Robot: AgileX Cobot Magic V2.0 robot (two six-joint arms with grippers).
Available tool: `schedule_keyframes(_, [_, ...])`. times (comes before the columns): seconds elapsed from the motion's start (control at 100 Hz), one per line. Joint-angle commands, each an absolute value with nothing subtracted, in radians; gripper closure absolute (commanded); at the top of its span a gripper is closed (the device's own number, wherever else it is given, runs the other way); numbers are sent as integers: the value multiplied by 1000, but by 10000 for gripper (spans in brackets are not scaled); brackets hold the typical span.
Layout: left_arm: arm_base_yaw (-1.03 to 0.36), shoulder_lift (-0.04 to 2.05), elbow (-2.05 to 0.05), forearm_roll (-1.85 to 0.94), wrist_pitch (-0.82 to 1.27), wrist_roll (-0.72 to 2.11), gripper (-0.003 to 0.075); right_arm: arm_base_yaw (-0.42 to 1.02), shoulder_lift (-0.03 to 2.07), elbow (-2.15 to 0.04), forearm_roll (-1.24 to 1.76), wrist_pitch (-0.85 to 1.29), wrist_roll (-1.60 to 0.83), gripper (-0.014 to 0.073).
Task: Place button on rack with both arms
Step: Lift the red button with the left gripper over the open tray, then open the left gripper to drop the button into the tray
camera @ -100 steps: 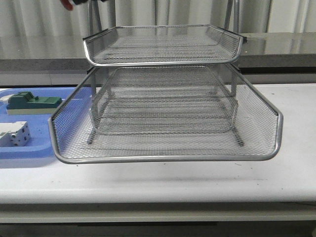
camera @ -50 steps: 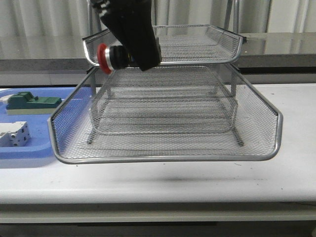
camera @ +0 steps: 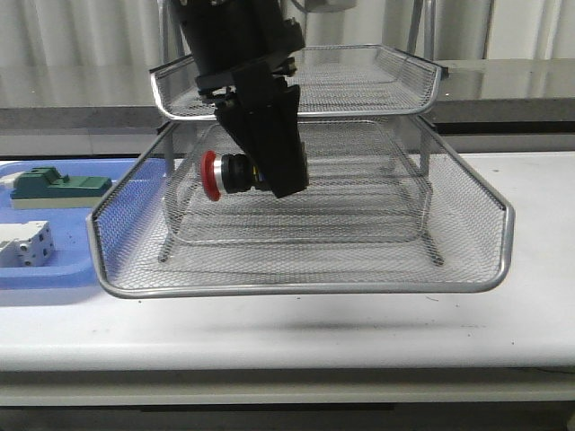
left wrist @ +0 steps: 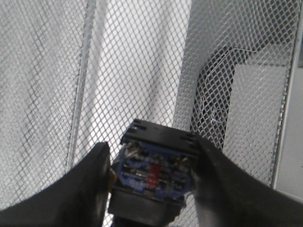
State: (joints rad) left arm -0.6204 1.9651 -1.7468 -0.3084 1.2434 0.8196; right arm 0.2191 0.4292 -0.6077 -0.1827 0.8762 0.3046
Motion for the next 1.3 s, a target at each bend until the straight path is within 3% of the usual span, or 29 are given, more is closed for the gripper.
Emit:
schedule_keyframes(0.0, [-627,1911,-1773,-340,1266,819,519,223,436,-642,-205,807,303,703])
schedule_keyframes(0.11, [-627,1911,-1773,-340,1266,819,266,223,436,-642,-205,807,303,703])
schedule_keyframes(0.22, [-627,1911,-1773,-340,1263,819,153,223,436,-642,-205,807,303,703])
schedule_keyframes(0.83, [-586,1780,-1818,-307,1266,731,156,223,436,-642,-205,807,303,703])
schedule_keyframes(1.17, [-300,1600,-1818,-247,1259,622,159,223,436,-642,-205,807,303,703])
schedule_keyframes(1.29, [-195,1546,-1812,-256,1257,605,195,223,436,-642,-205,807,303,703])
